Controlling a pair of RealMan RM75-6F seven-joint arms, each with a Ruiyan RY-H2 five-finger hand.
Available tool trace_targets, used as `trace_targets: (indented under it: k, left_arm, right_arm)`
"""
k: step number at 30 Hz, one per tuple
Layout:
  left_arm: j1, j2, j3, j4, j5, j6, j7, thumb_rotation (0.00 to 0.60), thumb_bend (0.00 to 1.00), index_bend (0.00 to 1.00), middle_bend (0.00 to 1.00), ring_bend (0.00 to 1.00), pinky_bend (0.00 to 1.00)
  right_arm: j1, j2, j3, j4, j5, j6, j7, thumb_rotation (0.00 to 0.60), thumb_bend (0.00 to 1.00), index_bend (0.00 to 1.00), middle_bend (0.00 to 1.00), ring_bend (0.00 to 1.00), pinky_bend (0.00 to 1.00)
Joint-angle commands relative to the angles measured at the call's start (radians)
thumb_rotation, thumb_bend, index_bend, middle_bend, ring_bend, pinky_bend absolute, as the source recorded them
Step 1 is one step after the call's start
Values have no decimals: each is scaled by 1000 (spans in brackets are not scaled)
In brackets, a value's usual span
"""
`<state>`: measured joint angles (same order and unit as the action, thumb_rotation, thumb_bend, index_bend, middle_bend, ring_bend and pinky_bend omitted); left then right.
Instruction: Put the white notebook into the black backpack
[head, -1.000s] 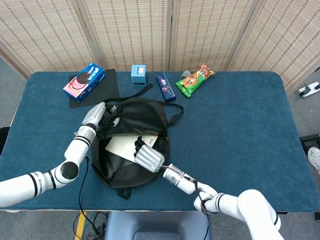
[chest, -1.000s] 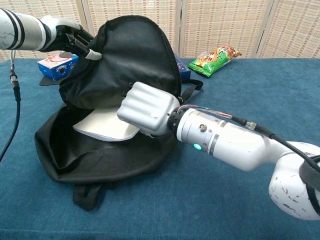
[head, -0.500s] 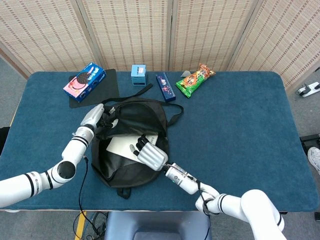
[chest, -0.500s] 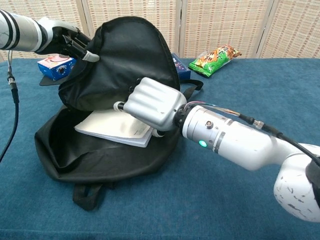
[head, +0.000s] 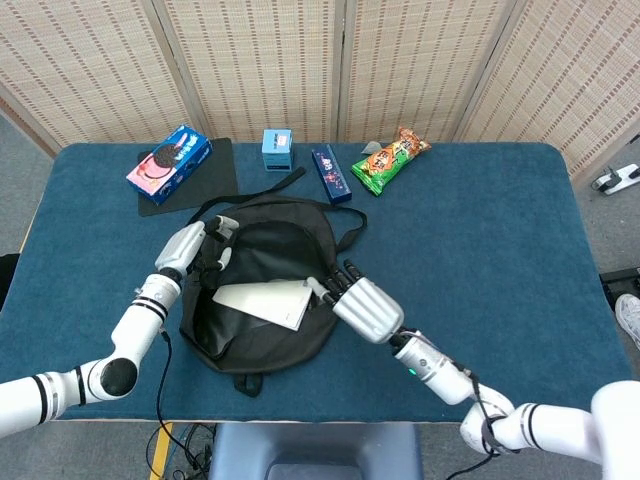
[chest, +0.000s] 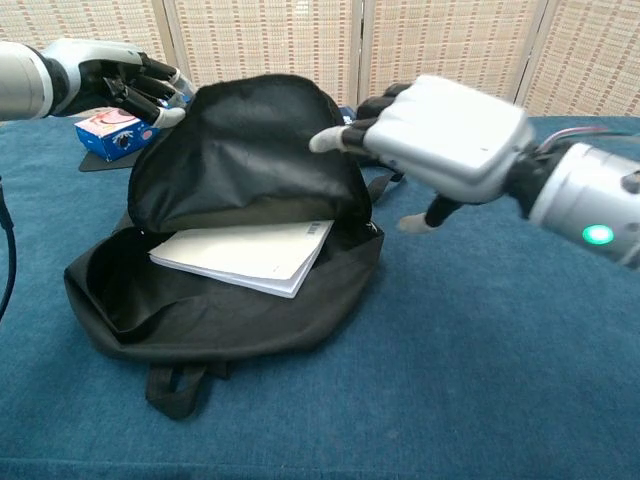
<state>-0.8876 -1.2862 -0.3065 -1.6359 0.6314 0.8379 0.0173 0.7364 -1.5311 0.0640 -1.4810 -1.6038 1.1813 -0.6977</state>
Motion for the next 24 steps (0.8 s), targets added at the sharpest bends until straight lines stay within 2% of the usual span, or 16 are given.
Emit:
trace_targets:
  k: [1,6,11,14,17,21,24]
  left_arm:
    - [69,33,23,-76,115,66,-34,600,439,223,278,273,119]
    - [129,82,50,-136,211,90,-64,600,408,212,261,260,119]
    - [180,130,77,-161,283,107,-83,600,394,211,258,253,119]
    - [207,152,93,-159,322,128,-85,600,381,211,257,244,118]
    - [251,159,117,-136,380,189,-72,600,377,216,257,241,119]
    - [310,159,146,-109,448,281,-56,600,377,231,257,241,119]
    - [359,164,170,-92,499,353,-40,600,377,240,257,242,119]
  right_arm:
    - [-77,120,-32,-91,-5,73,41,600,0,143,321,197,254]
    - [-140,229,-54,-138,2,116,97,600,0,143,321,197,254]
    - [-185,310,-55,-186,31,133,98,600,0,143,321,197,254]
    - [-206,357,-49,-230,74,125,103,600,58,143,316,196,257]
    - [-233,408,-41,-274,120,125,144,600,153,143,306,197,307]
    - [-267,457,-44,-288,128,139,222,600,188,148,307,225,384]
    - [-300,493,-50,-293,134,155,292,600,197,188,328,267,418]
